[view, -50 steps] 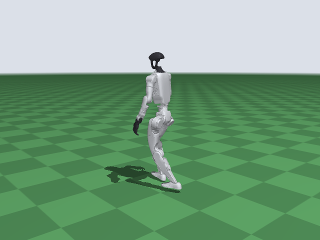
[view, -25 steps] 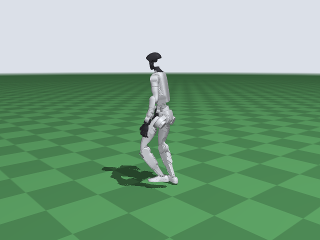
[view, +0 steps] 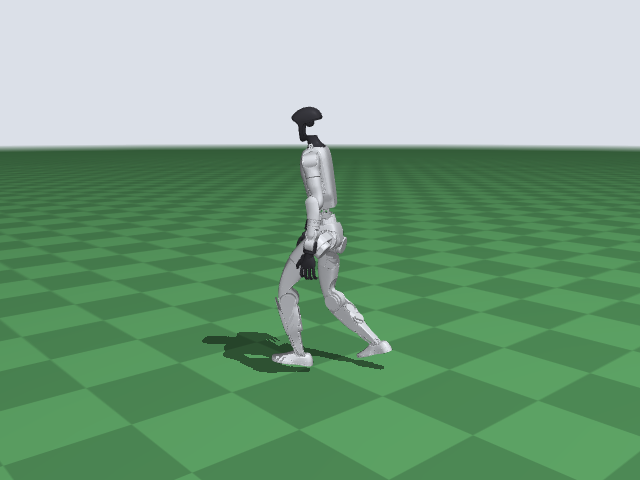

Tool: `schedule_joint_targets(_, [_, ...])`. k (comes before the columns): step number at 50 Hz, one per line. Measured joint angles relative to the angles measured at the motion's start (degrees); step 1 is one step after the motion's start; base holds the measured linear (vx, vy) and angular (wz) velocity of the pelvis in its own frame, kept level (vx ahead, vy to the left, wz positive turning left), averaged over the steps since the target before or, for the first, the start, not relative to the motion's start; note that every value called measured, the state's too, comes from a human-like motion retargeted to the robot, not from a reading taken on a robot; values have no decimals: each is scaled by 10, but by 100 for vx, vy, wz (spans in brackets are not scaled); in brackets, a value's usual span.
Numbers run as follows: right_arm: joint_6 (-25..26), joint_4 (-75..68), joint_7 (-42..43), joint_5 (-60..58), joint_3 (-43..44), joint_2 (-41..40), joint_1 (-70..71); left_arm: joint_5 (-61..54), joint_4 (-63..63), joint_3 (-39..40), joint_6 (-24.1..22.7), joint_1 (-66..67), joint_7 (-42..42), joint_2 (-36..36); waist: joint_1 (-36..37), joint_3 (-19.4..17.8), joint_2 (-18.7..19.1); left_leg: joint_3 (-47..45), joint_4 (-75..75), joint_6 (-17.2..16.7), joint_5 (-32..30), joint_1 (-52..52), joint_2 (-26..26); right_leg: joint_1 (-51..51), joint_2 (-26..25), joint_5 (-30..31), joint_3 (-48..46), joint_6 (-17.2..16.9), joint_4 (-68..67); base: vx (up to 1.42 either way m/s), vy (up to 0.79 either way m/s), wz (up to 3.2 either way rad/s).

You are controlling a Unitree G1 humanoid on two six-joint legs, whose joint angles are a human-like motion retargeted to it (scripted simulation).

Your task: Walk

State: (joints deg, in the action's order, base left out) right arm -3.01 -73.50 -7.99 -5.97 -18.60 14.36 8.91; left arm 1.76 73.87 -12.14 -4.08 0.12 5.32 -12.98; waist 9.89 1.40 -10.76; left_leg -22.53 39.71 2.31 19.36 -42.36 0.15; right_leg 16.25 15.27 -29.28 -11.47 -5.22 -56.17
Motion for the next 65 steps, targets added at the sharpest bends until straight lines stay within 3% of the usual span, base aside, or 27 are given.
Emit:
schedule_joint_targets(3, [8, 2, -15, 9, 2, -1, -4, -9, 3, 1, 4, 6, 2, 0, -22, -5, -27, 1, 0, 23, 6, 27, -48, 22, 0, 137, 71, -66, -75, 36, 12, 64])
schedule_joint_targets(5, [12, 4, -24, 14, 3, -1, -5, -11, 1, 1, 8, 8, 1, -1, -37, -6, -39, 4, 11, 38, 18, 38, -69, 46, 8, 218, 96, -86, -137, 35, 10, 51])
schedule_joint_targets(7, [14, 9, -28, 19, 4, -2, -3, -10, -3, 0, 11, 7, -3, -4, -52, -6, -46, 9, 25, 48, 33, 46, -82, 76, 12, 261, 111, -91, -198, 36, 8, 40])
schedule_joint_targets(10, [15, 17, -31, 25, 2, -2, 3, -4, -10, -2, 17, -3, -11, -12, -72, -7, -46, 20, 37, 56, 56, 63, -90, 127, 16, 254, 118, -68, -270, 38, 7, 23])
schedule_joint_targets(13, [13, 26, -27, 29, -2, -4, 5, 1, -18, -5, 21, -17, -24, -19, -93, -7, -41, 33, 40, 53, 76, 85, -95, 180, 17, 188, 113, -38, -300, 40, 4, 17])
schedule_joint_targets(17, [7, 38, -21, 32, -6, -4, 4, 5, -35, -8, 22, -41, -42, -29, -119, -10, -28, 57, 16, 40, 96, 133, -98, 243, 11, 119, 96, -13, -260, 43, 1, 22])
schedule_joint_targets(20, [3, 45, -16, 31, -9, -3, -1, 8, -55, -12, 16, -59, -56, -37, -136, -14, -18, 78, -11, 27, 106, 175, -100, 277, 3, 107, 85, -11, -184, 43, -3, 33])
schedule_joint_targets(24, [1, 49, -11, 25, -12, 1, -12, 17, -86, -22, 0, -81, -70, -47, -148, -17, -3, 110, -52, 13, 111, 234, -98, 305, -22, 154, 83, -38, -57, 41, -5, 34])
schedule_joint_targets(30, [1, 45, -6, 6, -12, 7, -24, 35, -126, -36, -22, -114, -87, -60, -146, -14, 21, 148, -110, 0, 109, 308, -86, 326, -68, 292, 92, -97, 122, 36, -9, 23])
schedule_joint_targets(35, [2, 39, 0, -7, -7, 7, -34, 46, -138, -41, -29, -132, -92, -61, -135, -15, 37, 168, -113, -8, 123, 352, -74, 321, -86, 352, 65, -98, 195, 38, -14, 16])
schedule_joint_targets(40, [4, 29, 3, -12, -7, 3, -52, 55, -131, -47, -26, -121, -86, -49, -127, -11, 50, 169, -38, -11, 151, 358, -75, 335, -66, 330, 52, -96, 134, 46, -6, 19])
schedule_joint_targets(45, [3, 14, -1, -11, -9, 9, -60, 62, -104, -49, -19, -97, -68, -28, -121, -32, 85, 194, 34, -37, 127, 389, -58, 293, -69, 260, 27, -48, 77, 50, -10, 11])
schedule_joint_targets(51, [-6, 4, -4, -5, -15, 22, -68, 82, -68, -57, -15, -52, -36, -6, -99, -41, 157, 240, 198, -137, -70, 348, -21, 231, -129, 199, 2, 6, 71, 42, -10, -19])
schedule_joint_targets(55, [-9, 1, -5, -6, -13, 33, -66, 95, -59, -66, -12, -28, -10, 1, -81, -40, 185, 241, 304, -172, -177, 288, -9, 202, -153, 161, 3, 32, 74, 38, -5, -16])
schedule_joint_targets(59, [-10, -3, 2, -6, -9, 41, -57, 105, -54, -70, -11, -12, 12, 0, -62, -36, 198, 225, 385, -158, -191, 218, 12, 174, -168, 128, 9, 44, 83, 39, -4, -11])
schedule_joint_targets(65, [-11, -4, 18, 2, -1, 45, -34, 110, -46, -63, -14, 6, 31, -2, -35, -30, 200, 194, 423, -104, -103, 112, 39, 130, -174, 84, 25, 45, 96, 41, -4, -10])
